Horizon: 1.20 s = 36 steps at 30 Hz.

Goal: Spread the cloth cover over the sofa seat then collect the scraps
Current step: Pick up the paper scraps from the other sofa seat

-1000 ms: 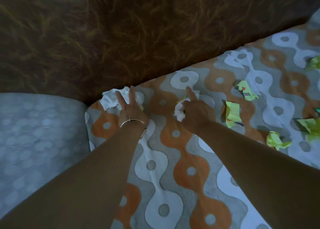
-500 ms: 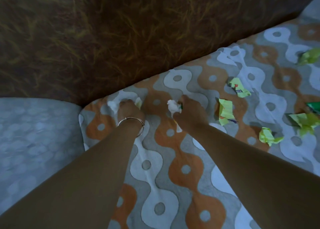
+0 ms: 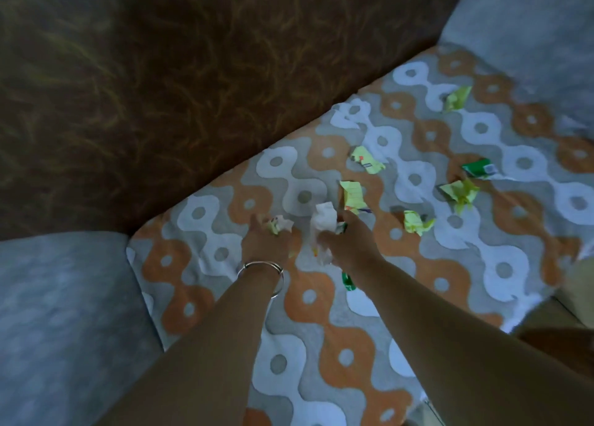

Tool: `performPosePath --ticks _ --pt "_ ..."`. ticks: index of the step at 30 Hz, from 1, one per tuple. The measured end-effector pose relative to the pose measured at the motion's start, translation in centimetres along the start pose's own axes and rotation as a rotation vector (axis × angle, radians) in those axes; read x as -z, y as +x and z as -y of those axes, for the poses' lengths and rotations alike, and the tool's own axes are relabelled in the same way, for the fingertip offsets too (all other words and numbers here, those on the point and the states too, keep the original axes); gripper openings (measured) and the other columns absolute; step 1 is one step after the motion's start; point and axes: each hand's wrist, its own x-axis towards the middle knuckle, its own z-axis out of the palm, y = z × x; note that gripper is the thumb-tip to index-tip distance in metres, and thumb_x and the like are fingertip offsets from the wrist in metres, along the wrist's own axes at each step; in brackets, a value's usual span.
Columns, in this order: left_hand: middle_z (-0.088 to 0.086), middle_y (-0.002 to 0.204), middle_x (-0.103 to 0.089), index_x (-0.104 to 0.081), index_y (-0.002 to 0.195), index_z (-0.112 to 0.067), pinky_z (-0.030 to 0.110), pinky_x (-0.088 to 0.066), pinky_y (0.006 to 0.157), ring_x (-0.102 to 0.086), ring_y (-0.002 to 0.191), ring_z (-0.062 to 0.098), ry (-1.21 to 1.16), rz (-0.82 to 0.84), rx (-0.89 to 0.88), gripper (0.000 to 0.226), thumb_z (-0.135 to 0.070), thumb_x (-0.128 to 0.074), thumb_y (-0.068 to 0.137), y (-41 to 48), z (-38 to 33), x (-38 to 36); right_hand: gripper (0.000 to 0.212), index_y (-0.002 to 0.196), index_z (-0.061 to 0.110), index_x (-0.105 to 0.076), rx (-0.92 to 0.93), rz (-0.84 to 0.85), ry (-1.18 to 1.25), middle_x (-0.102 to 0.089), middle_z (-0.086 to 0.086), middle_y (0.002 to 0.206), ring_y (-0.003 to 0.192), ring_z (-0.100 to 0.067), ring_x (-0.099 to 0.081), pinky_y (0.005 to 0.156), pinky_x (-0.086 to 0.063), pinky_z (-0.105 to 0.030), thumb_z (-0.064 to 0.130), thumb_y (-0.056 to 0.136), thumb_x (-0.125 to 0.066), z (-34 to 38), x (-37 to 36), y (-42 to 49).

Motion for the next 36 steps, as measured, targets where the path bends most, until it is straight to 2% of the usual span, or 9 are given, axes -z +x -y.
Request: performPosePath --ticks 4,8,14,18,21,24,28,32,36 --pt "0.022 0.105 -0.069 -0.067 0.091 -0.006 0.04 -0.048 0.089 -0.063 0.103 0.037 -0.049 0.087 -0.042 0.027 -0.032 -0.067 0.082 -2.6 -1.8 -1.1 0.029 0.112 0.007 -0.06 -0.01 -0.076 0.046 -0.065 -0.013 0.094 0.085 -0.033 -0.063 0.064 -0.052 -0.033 0.011 0.082 -0.06 -0.5 2.3 -1.6" --pt "0.014 0.089 -0.064 -0.06 0.073 -0.009 0.03 -0.045 0.078 -0.06 0.085 0.027 -0.122 0.122 -0.057 0.034 -0.042 -0.068 0.079 -4.6 -4.0 -2.4 0.026 0.111 0.009 -0.06 0.007 -0.178 0.075 -0.063 -0.007 0.092 0.082 -0.025 -0.06 0.063 -0.05 -0.03 0.013 0.085 -0.06 -1.4 5.0 -2.8" --pt "0.025 0.1 -0.069 -0.057 0.072 -0.014 0.047 -0.054 0.087 -0.065 0.098 0.039 -0.221 0.152 -0.095 0.024 -0.034 -0.068 0.066 -7.8 -6.9 -6.6 0.035 0.115 0.013 -0.06 -0.001 -0.314 0.119 -0.069 -0.009 0.103 0.097 -0.03 -0.066 0.085 -0.055 -0.045 0.036 0.088 -0.06 -2.9 9.0 -3.7" --pt "0.024 0.1 -0.07 -0.065 0.086 -0.005 0.044 -0.052 0.089 -0.065 0.097 0.036 -0.227 0.172 -0.132 0.018 -0.022 -0.066 0.081 -10.1 -8.9 -10.4 0.034 0.106 0.017 -0.062 -0.013 -0.373 0.207 -0.07 -0.011 0.097 0.092 -0.035 -0.067 0.081 -0.057 -0.049 0.042 0.082 -0.061 -4.7 12.3 -4.1" --pt "0.021 0.087 -0.068 -0.061 0.075 -0.006 0.039 -0.051 0.084 -0.064 0.087 0.032 -0.232 0.198 -0.175 0.026 -0.031 -0.064 0.081 -12.3 -10.7 -13.4 0.029 0.1 0.014 -0.063 -0.03 -0.41 0.285 -0.071 -0.015 0.092 0.087 -0.039 -0.068 0.079 -0.056 -0.052 0.036 0.082 -0.062 -6.4 15.6 -4.2" --pt "0.012 0.073 -0.06 -0.054 0.066 -0.009 0.022 -0.037 0.073 -0.055 0.071 0.025 -0.196 0.248 -0.194 0.033 -0.032 -0.059 0.089 -15.0 -12.7 -16.2 0.023 0.094 0.015 -0.063 -0.017 -0.448 0.307 -0.069 -0.011 0.08 0.08 -0.037 -0.066 0.077 -0.057 -0.05 0.034 0.083 -0.062 -7.9 19.3 -4.8" --pt "0.028 0.094 -0.067 -0.061 0.071 -0.003 0.038 -0.047 0.085 -0.062 0.092 0.037 -0.251 0.307 -0.211 0.03 -0.027 -0.059 0.089 -18.5 -14.7 -21.1 0.017 0.078 0.016 -0.054 -0.036 -0.499 0.333 -0.054 0.004 0.061 0.06 -0.016 -0.053 0.06 -0.048 -0.019 0.026 0.09 -0.059 -10.6 25.1 -6.1" --pt "0.021 0.085 -0.065 -0.06 0.068 -0.008 0.028 -0.04 0.074 -0.061 0.084 0.029 -0.274 0.405 -0.185 0.028 -0.027 -0.06 0.089 -22.1 -15.7 -26.6 0.021 0.096 0.012 -0.065 -0.098 -0.557 0.385 -0.066 -0.006 0.084 0.084 -0.021 -0.061 0.076 -0.046 -0.027 0.03 0.088 -0.06 -14.4 30.0 -6.8" --pt "0.013 0.076 -0.064 -0.057 0.064 -0.012 0.032 -0.045 0.076 -0.059 0.074 0.028 -0.257 0.493 -0.14 0.027 -0.028 -0.067 0.083 -26.2 -16.8 -31.9 0.012 0.086 0.012 -0.062 -0.187 -0.64 0.391 -0.061 -0.006 0.076 0.077 -0.021 -0.055 0.073 -0.04 -0.026 0.024 0.087 -0.059 -18.6 35.2 -7.9"
